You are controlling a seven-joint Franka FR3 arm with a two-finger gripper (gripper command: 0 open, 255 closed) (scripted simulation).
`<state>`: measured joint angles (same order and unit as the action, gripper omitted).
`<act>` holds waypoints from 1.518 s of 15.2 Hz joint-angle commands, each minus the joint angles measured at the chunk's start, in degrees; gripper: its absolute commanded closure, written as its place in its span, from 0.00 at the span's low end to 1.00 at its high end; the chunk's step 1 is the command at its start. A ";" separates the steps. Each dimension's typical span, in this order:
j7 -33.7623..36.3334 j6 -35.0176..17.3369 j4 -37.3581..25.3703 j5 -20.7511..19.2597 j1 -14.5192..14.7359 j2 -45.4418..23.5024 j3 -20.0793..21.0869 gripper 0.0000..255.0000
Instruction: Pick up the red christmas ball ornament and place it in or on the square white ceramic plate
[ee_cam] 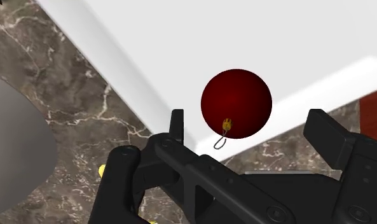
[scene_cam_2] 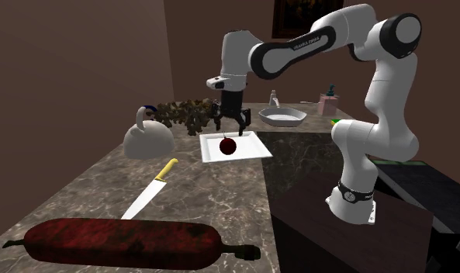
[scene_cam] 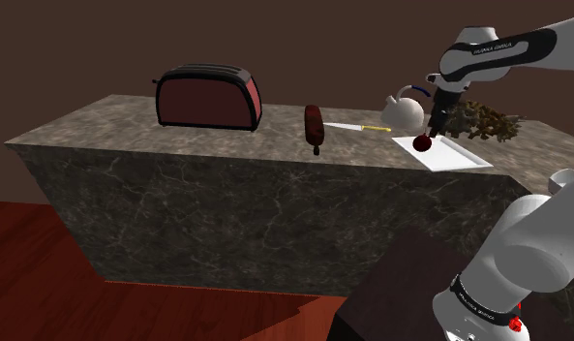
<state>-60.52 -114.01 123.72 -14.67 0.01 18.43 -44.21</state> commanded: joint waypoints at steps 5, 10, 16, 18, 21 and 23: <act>-0.67 -5.69 4.27 -0.78 0.09 -0.56 -0.80 0.00; -0.90 -7.00 5.00 -0.55 0.21 -1.20 -1.26 0.00; -0.90 -6.99 4.99 -0.55 0.21 -1.20 -1.25 1.00; -0.95 -7.06 4.96 -0.48 0.25 -1.31 -1.31 1.00; -0.94 -6.98 5.02 -0.59 0.17 -1.15 -1.28 1.00; -0.89 -7.01 5.11 -0.64 0.15 -1.09 -1.24 1.00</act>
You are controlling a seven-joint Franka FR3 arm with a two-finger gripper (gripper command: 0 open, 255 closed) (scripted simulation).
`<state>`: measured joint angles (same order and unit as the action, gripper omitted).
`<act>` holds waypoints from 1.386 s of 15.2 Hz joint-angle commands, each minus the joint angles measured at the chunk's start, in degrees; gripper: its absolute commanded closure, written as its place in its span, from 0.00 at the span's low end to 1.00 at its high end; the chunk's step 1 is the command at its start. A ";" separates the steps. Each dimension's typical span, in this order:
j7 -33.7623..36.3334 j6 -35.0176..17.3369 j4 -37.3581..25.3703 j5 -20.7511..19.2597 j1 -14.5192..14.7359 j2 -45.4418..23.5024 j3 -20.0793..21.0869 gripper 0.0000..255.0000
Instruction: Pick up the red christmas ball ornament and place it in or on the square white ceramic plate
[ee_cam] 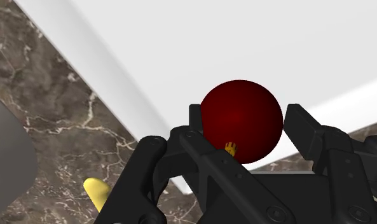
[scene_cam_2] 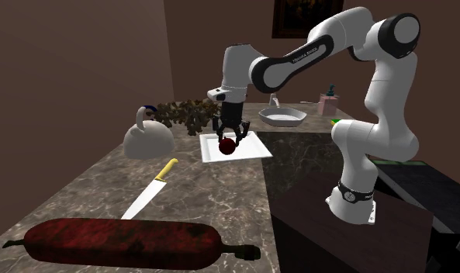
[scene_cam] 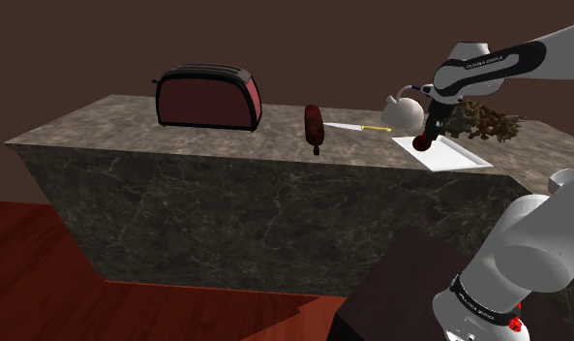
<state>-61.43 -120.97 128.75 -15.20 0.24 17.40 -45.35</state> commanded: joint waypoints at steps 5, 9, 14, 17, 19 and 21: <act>0.27 3.22 -2.30 -0.25 -0.17 0.92 0.82 1.00; 0.41 6.41 -4.74 -0.32 -0.20 1.74 1.64 1.00; 0.42 10.33 -8.06 -0.20 -0.13 2.39 2.53 1.00; 0.35 12.58 -10.13 -0.05 -0.04 2.58 2.97 1.00; -1.21 13.19 -9.12 -1.57 -1.50 4.82 2.26 1.00; -1.27 12.99 -8.73 -1.75 -1.67 5.09 2.20 1.00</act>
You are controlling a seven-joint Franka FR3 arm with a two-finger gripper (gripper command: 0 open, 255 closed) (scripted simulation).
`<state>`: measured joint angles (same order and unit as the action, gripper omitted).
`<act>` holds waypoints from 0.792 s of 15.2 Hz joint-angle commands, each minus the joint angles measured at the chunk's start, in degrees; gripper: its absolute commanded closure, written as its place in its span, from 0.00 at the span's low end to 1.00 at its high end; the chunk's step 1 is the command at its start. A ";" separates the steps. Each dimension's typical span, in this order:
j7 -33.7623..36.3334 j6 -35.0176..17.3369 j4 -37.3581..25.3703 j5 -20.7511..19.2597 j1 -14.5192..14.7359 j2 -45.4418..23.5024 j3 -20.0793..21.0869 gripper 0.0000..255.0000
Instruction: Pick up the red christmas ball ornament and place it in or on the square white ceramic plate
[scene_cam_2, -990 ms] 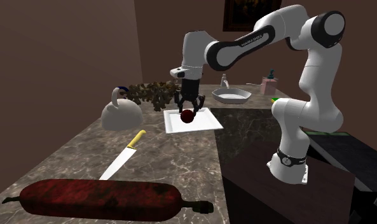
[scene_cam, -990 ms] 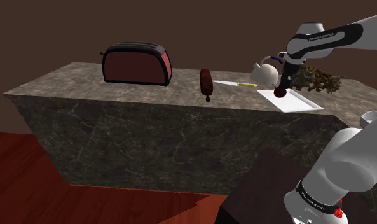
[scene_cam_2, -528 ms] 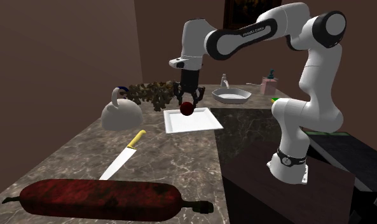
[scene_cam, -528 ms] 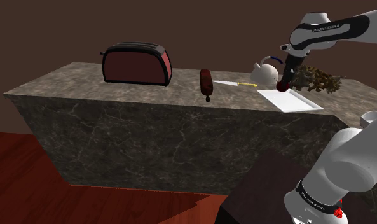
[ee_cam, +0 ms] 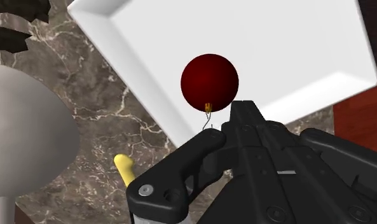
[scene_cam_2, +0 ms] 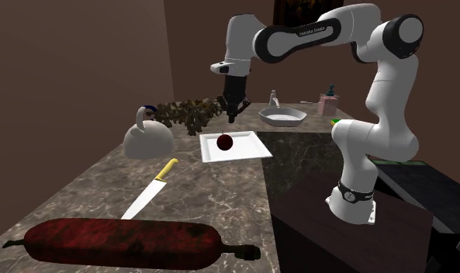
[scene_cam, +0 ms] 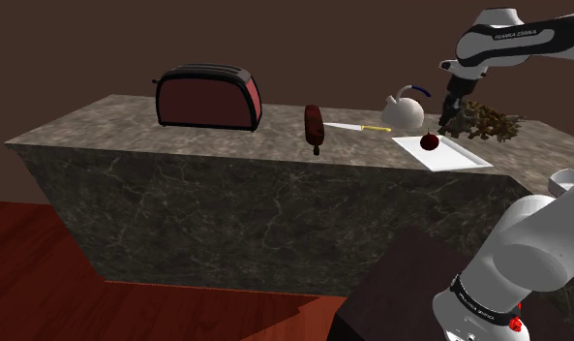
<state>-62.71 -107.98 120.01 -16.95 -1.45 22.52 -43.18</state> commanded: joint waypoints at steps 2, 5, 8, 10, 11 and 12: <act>-0.84 0.05 -1.20 1.47 0.96 -3.22 -1.51 0.00; -4.40 0.44 -4.98 7.17 3.35 -13.67 -6.14 0.00; -5.92 -0.89 -4.81 9.45 3.42 -17.37 -7.26 0.00; -6.11 -2.44 -3.54 9.67 3.33 -17.76 -7.45 0.00; -6.22 -3.22 -2.92 9.81 3.30 -17.99 -7.55 0.00; -6.35 -4.00 -2.31 9.96 3.26 -18.24 -7.66 0.00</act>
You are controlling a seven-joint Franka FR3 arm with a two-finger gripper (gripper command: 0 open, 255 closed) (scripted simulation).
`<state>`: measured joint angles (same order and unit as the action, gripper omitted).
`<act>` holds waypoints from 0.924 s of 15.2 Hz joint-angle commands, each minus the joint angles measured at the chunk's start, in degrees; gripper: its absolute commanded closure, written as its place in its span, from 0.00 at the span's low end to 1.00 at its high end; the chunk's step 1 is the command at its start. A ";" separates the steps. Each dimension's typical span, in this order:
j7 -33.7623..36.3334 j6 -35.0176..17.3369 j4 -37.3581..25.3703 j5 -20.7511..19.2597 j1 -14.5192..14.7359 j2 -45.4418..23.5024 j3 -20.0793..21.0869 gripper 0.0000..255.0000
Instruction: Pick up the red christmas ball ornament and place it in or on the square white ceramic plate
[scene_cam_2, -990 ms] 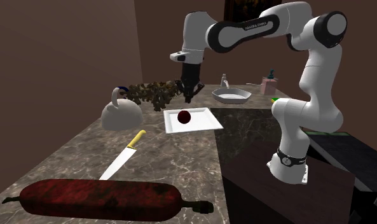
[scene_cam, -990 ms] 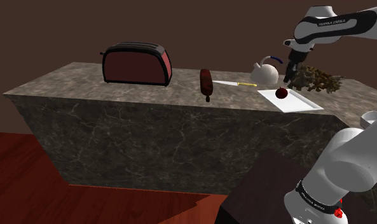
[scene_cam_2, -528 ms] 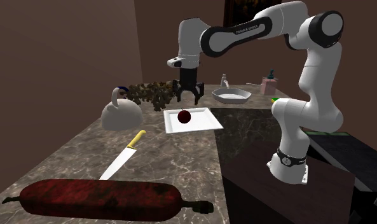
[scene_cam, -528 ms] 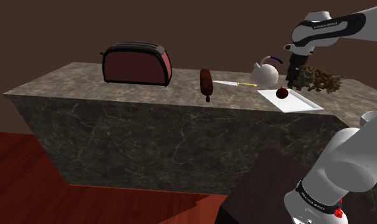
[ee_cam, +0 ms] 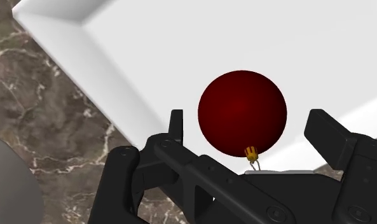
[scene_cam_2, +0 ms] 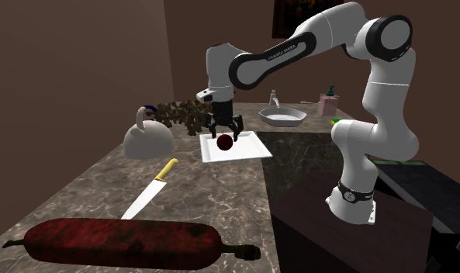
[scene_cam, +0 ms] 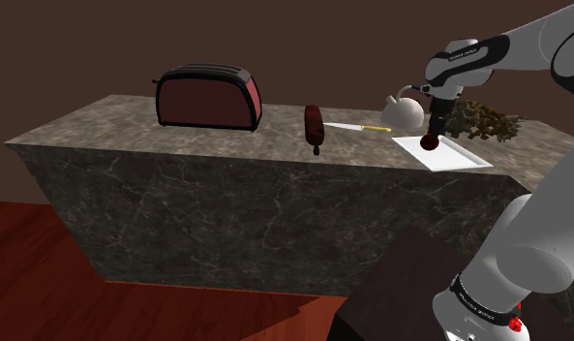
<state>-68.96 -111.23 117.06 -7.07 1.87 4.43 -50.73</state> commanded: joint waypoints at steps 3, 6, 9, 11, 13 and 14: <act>-0.32 -1.98 1.58 0.34 -0.11 -0.57 -0.27 0.00; -0.33 -1.98 1.58 0.35 -0.11 -0.57 -0.28 0.00; -0.33 -1.96 1.56 0.35 -0.11 -0.57 -0.28 0.00; -0.33 -1.96 1.56 0.35 -0.11 -0.57 -0.28 1.00; -0.33 -1.96 1.56 0.35 -0.11 -0.57 -0.27 1.00; -0.33 -1.96 1.57 0.35 -0.11 -0.57 -0.27 1.00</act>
<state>-69.28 -113.20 118.62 -6.72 1.76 3.86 -51.01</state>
